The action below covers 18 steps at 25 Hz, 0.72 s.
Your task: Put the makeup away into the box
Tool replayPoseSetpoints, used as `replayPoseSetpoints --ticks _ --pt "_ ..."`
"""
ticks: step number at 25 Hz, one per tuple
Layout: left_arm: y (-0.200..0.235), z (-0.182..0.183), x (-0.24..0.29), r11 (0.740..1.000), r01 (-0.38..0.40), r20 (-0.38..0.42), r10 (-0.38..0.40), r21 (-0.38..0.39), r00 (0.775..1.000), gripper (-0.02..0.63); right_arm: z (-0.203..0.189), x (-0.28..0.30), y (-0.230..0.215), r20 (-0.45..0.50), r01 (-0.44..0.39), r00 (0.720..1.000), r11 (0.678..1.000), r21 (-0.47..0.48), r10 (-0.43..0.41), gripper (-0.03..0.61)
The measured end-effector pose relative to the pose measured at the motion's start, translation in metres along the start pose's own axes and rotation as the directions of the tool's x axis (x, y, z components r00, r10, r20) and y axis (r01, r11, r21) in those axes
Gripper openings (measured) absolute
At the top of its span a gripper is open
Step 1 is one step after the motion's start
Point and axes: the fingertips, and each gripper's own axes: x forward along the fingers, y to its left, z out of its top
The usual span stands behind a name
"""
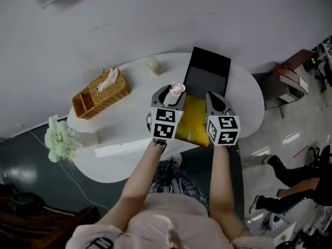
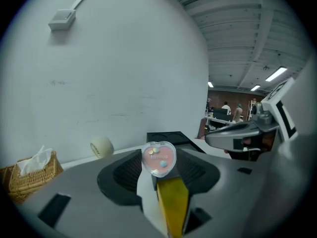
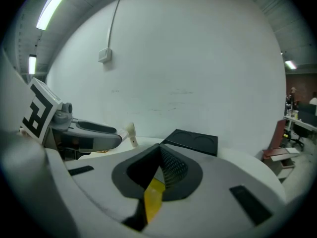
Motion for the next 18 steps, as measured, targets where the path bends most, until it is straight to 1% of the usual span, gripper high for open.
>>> replayPoseSetpoints --ticks 4,8,11,14,18 --pt "-0.043 -0.019 0.017 0.996 0.082 -0.052 -0.08 0.027 0.995 0.236 -0.02 -0.021 -0.024 -0.019 0.058 0.998 0.998 0.035 -0.057 0.015" --pt "-0.077 -0.051 0.034 0.989 0.141 -0.128 -0.136 0.032 0.982 0.236 -0.04 -0.035 -0.042 -0.047 0.094 0.995 0.994 0.059 -0.091 0.015" --pt "-0.097 -0.074 0.043 0.985 0.171 -0.189 -0.161 0.035 0.969 0.236 -0.052 -0.042 -0.051 -0.065 0.108 0.993 0.991 0.074 -0.103 0.015" --pt "-0.111 -0.094 0.054 0.98 0.196 -0.247 -0.183 0.027 0.952 0.236 -0.061 -0.045 -0.055 -0.08 0.105 0.992 0.991 0.085 -0.098 0.015" --pt "-0.117 -0.12 0.066 0.981 0.194 -0.326 -0.179 0.014 0.928 0.236 -0.069 -0.046 -0.053 -0.102 0.084 0.992 0.993 0.085 -0.075 0.015"
